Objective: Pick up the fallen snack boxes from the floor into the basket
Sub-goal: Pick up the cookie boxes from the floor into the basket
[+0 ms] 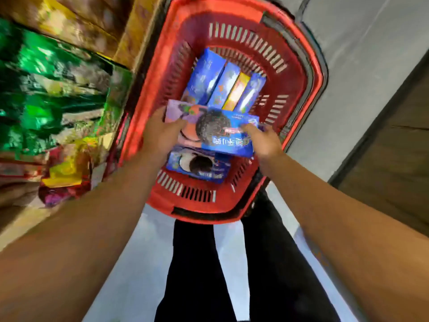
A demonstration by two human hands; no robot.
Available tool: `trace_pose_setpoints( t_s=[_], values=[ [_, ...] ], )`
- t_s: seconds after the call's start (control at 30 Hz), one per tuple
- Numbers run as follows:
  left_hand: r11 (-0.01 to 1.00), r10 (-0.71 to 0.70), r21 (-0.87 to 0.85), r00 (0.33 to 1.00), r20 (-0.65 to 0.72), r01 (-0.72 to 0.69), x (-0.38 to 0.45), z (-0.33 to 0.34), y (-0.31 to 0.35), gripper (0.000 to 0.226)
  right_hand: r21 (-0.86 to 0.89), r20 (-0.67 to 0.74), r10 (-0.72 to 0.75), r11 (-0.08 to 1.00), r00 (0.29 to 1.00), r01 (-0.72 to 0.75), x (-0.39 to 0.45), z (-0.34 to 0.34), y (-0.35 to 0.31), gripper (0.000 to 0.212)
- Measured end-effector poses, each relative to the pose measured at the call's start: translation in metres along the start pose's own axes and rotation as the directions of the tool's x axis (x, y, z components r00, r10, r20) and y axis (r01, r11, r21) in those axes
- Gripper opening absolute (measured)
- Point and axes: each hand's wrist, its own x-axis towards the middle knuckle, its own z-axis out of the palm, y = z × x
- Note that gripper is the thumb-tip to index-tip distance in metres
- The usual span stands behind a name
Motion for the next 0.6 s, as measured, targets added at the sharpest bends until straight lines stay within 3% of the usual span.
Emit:
trace_pose_setpoints(
  t_s=[0.07,0.17,0.33,0.37,0.47,0.6],
  values=[
    [0.999,-0.048,0.019,0.998,-0.037,0.049,0.027,0.010,-0.010,0.039,-0.003,-0.012,0.068,0.998,0.998,-0.068,0.030,0.012,0.013,0.036],
    [0.996,-0.064,0.054,0.997,-0.030,0.066,0.066,0.028,-0.025,0.036,-0.040,-0.014,0.053,0.998,0.999,-0.053,0.085,0.028,0.038,0.063],
    [0.990,-0.064,0.124,0.998,-0.015,0.066,0.109,0.051,-0.066,0.066,-0.091,0.017,0.120,0.989,0.993,-0.118,0.143,0.049,0.076,0.055],
    [0.986,-0.084,0.145,0.996,-0.007,0.084,0.113,0.053,-0.077,0.073,-0.110,0.049,0.142,0.985,0.989,-0.136,0.153,0.050,0.088,0.061],
    [0.961,-0.121,0.257,0.992,0.047,0.105,0.108,0.053,-0.089,0.073,-0.305,0.070,0.149,0.945,0.986,-0.121,0.136,0.054,0.087,0.097],
    [0.939,-0.080,0.342,0.990,0.113,0.037,0.079,0.042,-0.072,0.062,-0.585,0.033,0.088,0.809,0.996,-0.052,0.097,0.051,0.060,0.083]
  ],
)
